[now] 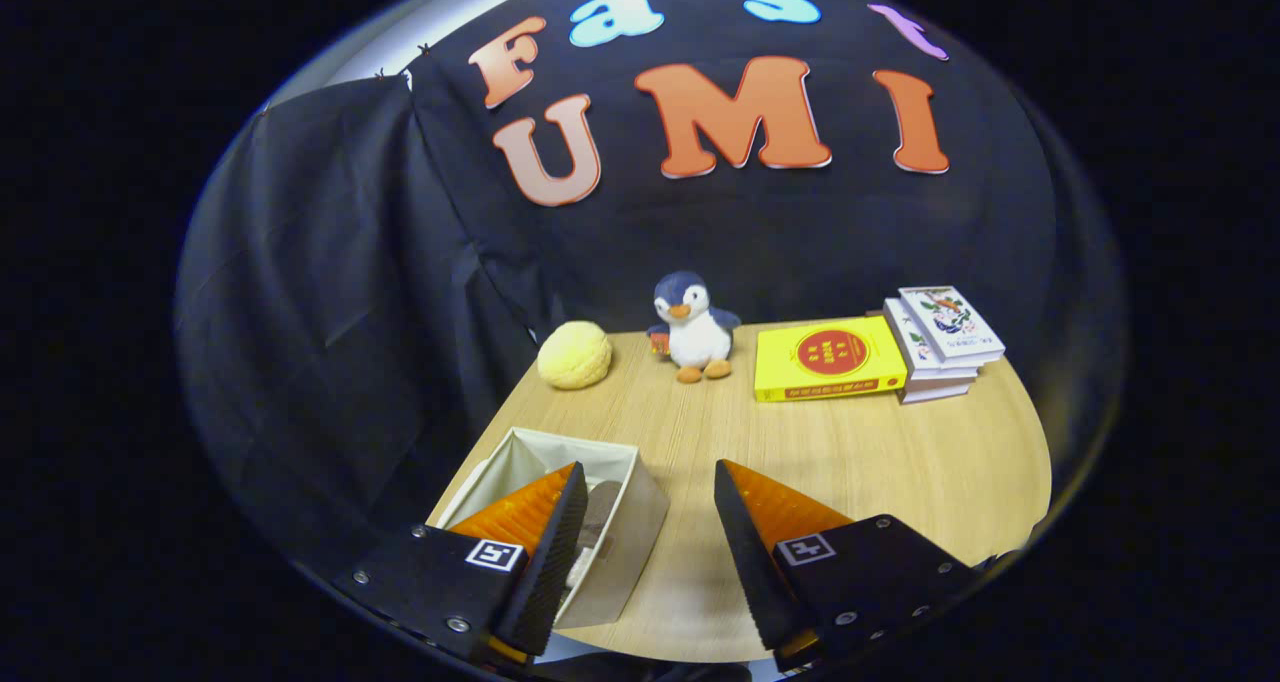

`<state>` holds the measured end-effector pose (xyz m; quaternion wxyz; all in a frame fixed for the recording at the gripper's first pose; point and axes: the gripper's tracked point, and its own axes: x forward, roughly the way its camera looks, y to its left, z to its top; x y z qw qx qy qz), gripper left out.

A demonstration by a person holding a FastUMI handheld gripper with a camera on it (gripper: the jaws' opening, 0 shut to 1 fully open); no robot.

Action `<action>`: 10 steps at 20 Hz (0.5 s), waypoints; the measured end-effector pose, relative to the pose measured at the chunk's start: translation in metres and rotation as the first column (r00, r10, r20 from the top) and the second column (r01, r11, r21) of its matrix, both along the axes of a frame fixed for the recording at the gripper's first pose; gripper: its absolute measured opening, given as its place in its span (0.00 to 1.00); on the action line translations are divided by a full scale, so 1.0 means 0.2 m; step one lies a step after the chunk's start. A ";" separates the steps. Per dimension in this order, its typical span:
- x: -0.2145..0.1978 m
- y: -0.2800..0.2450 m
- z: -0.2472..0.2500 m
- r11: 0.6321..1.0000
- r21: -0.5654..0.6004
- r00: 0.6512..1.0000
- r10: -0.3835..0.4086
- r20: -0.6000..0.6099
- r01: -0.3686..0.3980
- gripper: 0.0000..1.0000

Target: Open the storage box then place both shoes into the box .Put the left shoe in first, then the right shoe, with the right side of both shoes facing outward in a uniform manner.

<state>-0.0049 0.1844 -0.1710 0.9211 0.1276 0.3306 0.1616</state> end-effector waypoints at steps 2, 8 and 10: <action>0.04 -0.12 0.09 1.000 0.014 0.996 -0.028 0.081 0.027 0.84; 0.08 -0.51 0.36 0.991 -0.003 0.941 -0.129 0.312 0.137 0.94; 0.07 -0.60 0.40 0.986 0.012 0.922 -0.159 0.352 0.166 0.95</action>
